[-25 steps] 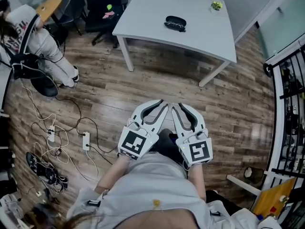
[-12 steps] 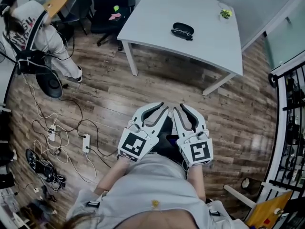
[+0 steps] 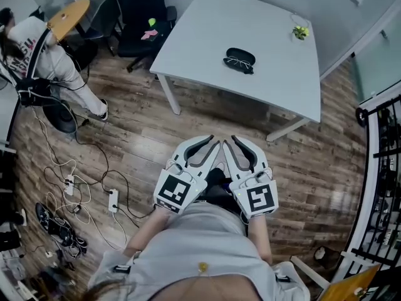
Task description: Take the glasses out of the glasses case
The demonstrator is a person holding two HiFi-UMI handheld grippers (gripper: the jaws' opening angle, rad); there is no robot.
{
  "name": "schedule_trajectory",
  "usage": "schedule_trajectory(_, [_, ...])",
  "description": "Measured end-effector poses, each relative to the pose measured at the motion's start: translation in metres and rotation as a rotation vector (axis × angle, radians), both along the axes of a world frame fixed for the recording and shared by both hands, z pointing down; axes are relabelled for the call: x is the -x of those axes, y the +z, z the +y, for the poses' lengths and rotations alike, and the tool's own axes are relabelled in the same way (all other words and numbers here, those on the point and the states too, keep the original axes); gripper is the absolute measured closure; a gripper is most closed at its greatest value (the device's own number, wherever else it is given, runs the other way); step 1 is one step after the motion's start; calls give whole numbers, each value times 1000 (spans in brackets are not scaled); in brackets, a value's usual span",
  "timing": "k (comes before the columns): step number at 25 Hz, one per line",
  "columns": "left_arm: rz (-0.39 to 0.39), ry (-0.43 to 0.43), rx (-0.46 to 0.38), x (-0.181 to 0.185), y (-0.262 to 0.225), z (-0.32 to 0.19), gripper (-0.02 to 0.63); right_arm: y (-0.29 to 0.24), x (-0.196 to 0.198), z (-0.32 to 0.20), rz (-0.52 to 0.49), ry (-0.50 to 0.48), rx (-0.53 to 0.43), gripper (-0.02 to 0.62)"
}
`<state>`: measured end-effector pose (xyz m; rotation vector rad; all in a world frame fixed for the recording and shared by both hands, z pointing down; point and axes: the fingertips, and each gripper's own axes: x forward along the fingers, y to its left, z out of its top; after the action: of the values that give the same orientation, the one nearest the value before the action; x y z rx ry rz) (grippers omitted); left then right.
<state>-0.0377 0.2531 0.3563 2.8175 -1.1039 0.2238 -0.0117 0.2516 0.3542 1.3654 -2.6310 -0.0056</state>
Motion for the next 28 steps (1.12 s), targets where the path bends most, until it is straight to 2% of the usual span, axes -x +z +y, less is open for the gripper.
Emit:
schedule_trajectory(17, [-2,-50,16,-54,-1,-111,540,0,-53,-114,28,-68,9,529])
schedule_trajectory(23, [-5,-67,21,-75,6,-139,540,5,-72,-144,24,-87,11,529])
schedule_trajectory(28, [-1,-88,32,-79,10,-153,540,10,-78,-159,25,-98,22,529])
